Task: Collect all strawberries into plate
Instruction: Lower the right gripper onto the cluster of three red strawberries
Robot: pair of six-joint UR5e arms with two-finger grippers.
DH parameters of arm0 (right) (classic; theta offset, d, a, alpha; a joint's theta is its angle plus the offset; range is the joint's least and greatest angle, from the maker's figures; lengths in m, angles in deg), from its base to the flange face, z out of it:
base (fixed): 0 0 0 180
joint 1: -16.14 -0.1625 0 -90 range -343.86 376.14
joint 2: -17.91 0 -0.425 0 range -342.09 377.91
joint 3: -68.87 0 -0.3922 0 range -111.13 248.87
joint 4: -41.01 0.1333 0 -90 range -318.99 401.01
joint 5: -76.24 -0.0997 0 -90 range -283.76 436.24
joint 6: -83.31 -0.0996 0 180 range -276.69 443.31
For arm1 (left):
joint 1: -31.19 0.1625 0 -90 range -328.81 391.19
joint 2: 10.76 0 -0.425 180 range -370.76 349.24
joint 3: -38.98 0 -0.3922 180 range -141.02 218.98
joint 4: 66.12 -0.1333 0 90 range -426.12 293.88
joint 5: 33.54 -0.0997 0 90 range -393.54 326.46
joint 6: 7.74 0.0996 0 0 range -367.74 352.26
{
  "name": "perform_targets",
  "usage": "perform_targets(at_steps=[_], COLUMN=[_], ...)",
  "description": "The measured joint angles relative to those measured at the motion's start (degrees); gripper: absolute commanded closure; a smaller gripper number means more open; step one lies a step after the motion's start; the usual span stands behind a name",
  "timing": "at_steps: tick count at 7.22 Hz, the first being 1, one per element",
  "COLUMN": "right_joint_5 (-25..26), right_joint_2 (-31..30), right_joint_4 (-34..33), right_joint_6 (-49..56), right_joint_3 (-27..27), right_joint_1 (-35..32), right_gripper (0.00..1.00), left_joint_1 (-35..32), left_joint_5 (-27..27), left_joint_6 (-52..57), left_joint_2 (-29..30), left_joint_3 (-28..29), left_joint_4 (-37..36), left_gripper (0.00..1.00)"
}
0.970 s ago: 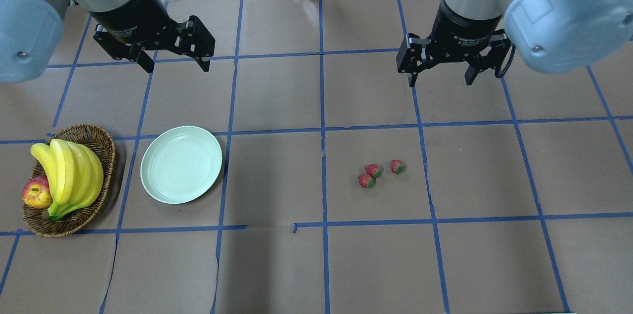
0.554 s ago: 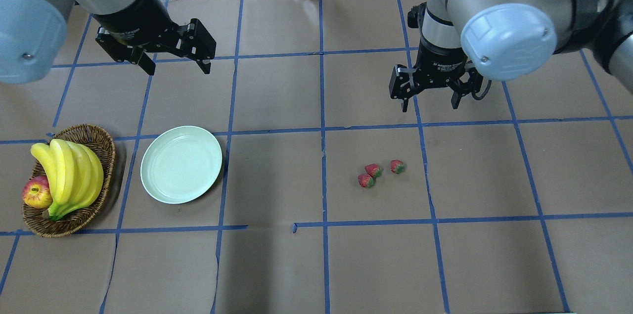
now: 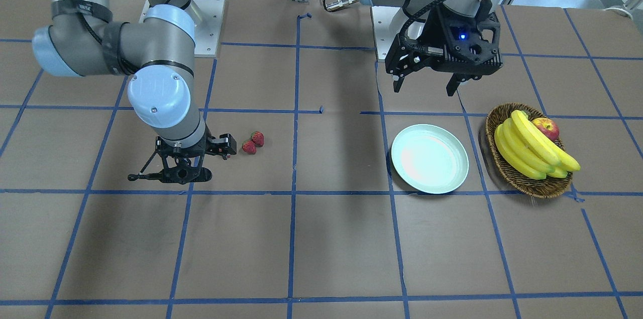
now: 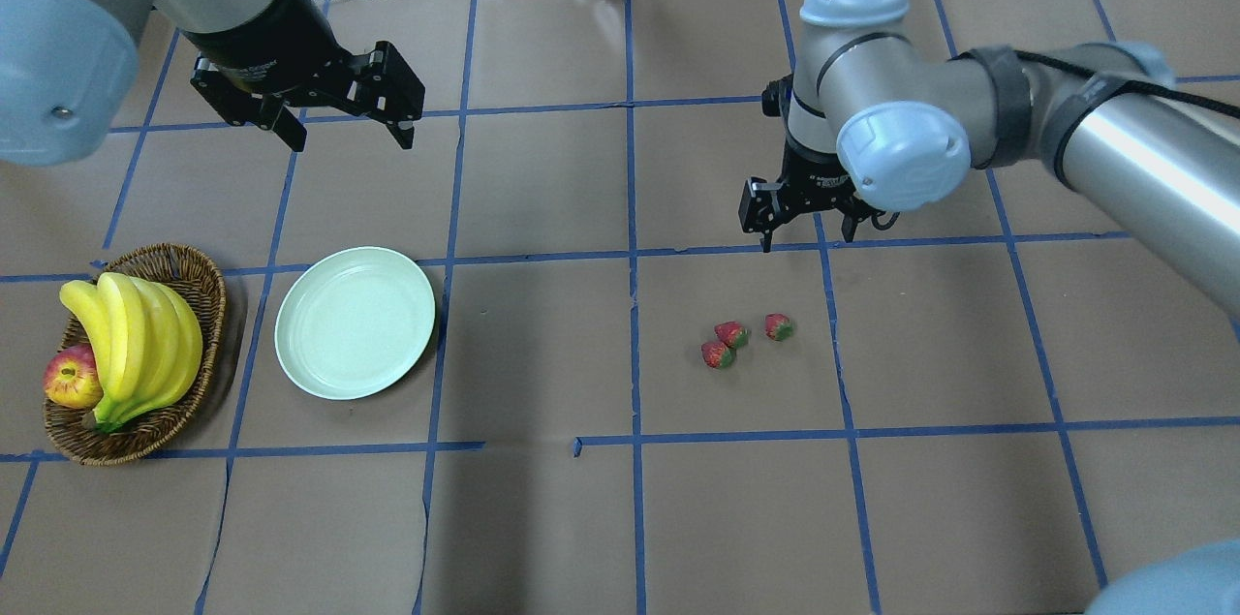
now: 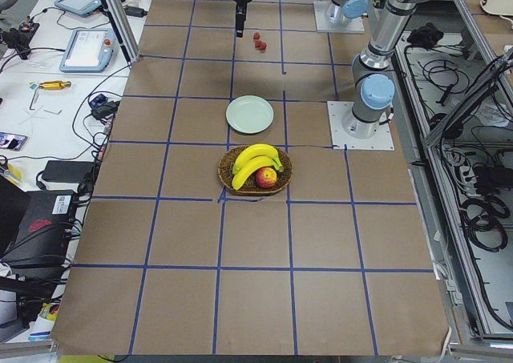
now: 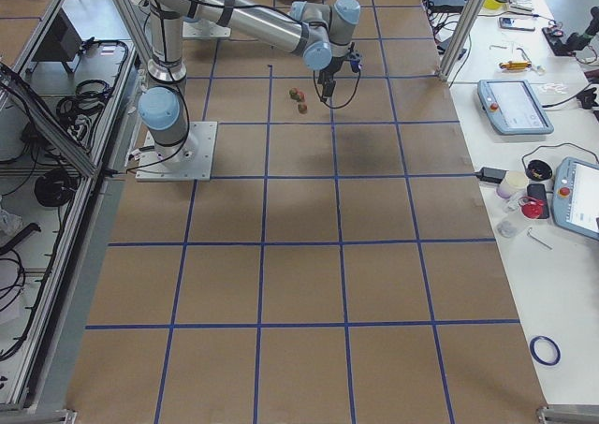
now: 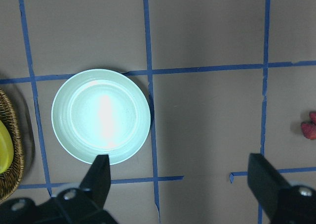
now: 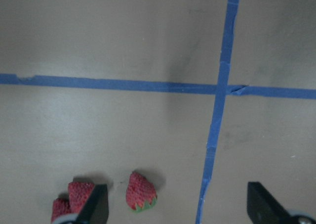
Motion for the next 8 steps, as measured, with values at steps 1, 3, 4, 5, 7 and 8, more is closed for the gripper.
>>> perform_targets(at_steps=[1,3,4,5,7,8], right_joint_5=[0.0,0.0,0.1,0.1,0.2,0.1], right_joint_2=[0.5,0.8,0.8,0.8,0.9,0.9], right_joint_4=[-5.1,-9.4,-10.1,-10.4,-10.6,-10.6], right_joint_6=[0.1,-0.5,-0.8,-0.9,-0.9,-0.9], right_joint_3=[4.3,8.9,10.0,10.5,10.9,11.1], right_joint_1=[-0.2,-1.7,-2.1,-2.2,-2.3,-2.3], right_gripper=[0.0,0.11,0.41,0.56,0.74,0.81], left_joint_1=[0.0,0.0,0.0,0.0,0.0,0.0], left_joint_5=[0.0,0.1,0.1,0.1,0.1,0.1], left_joint_6=[0.0,-0.1,-0.1,-0.1,-0.1,-0.1], left_joint_2=[0.0,0.1,0.1,0.1,0.0,0.0], left_joint_3=[-0.1,-0.1,-0.1,-0.1,-0.1,-0.1], left_joint_4=[0.0,0.0,0.0,0.0,0.0,0.0], left_gripper=[0.0,0.0,0.0,0.0,0.0,0.0])
